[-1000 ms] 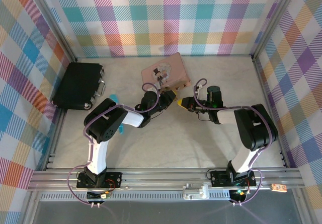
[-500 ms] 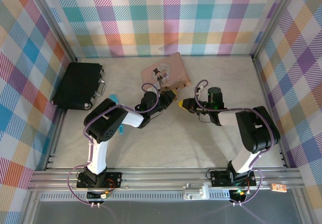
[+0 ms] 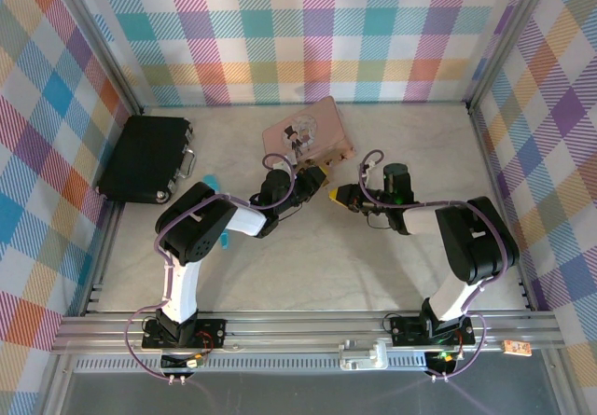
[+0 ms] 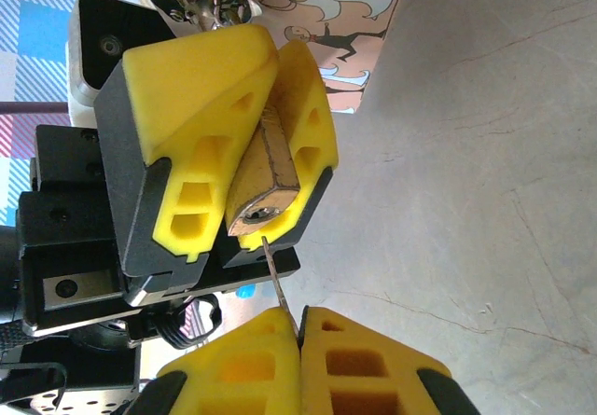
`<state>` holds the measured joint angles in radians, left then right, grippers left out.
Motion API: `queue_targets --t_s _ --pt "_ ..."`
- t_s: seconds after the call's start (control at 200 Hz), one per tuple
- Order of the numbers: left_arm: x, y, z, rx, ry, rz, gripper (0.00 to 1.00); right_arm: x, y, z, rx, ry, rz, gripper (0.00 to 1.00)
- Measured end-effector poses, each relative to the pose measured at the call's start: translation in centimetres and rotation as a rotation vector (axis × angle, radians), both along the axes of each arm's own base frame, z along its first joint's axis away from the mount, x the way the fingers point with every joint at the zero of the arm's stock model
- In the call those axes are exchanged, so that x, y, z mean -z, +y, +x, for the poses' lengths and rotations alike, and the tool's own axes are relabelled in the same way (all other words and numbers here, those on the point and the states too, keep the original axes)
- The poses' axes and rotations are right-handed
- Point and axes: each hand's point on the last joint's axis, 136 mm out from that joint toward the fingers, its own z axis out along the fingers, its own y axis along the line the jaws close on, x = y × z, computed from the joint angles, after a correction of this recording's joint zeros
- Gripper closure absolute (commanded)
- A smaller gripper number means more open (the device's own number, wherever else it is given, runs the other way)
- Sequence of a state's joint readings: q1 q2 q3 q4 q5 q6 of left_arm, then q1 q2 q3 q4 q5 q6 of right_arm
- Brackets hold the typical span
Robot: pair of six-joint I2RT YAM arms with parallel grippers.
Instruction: Unlock a padlock with a key
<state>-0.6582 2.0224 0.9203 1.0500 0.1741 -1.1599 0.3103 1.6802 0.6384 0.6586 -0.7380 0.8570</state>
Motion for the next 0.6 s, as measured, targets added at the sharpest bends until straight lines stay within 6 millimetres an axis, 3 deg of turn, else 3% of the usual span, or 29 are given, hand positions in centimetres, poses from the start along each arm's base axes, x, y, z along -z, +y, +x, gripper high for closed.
queue_targets --t_s 0.6 --pt "0.30 0.46 -0.23 -0.015 0.013 -0.019 1.00 0.09 0.53 0.87 -0.002 0.012 0.012 1.00"
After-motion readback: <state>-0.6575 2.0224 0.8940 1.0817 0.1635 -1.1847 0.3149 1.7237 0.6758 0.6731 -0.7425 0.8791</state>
